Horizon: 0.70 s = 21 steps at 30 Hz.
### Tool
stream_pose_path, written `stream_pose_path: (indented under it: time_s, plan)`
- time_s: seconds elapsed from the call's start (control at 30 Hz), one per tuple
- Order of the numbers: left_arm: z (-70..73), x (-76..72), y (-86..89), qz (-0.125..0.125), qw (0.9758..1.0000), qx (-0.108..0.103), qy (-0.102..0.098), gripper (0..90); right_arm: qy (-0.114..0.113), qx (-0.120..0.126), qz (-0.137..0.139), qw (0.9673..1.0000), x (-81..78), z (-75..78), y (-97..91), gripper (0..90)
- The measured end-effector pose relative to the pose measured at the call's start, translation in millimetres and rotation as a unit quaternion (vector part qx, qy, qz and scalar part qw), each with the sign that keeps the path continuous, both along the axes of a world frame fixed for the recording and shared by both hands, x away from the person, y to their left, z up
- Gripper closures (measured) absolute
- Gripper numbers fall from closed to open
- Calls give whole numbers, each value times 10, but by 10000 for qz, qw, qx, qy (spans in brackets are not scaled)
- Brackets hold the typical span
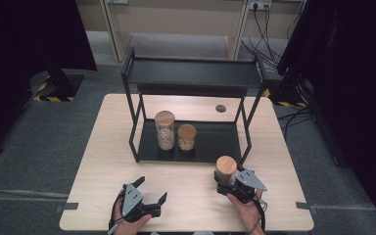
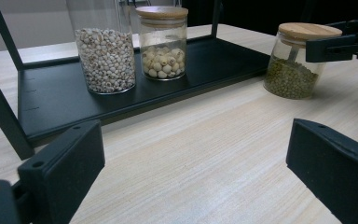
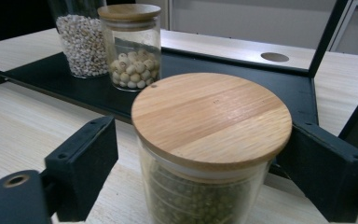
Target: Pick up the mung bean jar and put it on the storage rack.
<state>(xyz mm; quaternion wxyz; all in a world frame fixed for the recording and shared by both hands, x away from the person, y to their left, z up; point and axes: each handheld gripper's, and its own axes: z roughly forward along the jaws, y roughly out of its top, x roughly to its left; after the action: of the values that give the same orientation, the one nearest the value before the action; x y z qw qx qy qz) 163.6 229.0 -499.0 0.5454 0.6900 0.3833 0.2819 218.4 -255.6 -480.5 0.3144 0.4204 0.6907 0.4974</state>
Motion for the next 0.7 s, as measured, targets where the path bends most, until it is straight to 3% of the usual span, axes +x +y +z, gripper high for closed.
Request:
stream_pose_path:
  time_s: [0.37,0.7]
  plan:
    - [0,-2,1,1,10000,-5,1,38,51,-57,-32,10000,79,1,29,249]
    - [0,-3,2,5,10000,-8,-5,38,172,25,-42,9998,81,47,10,255]
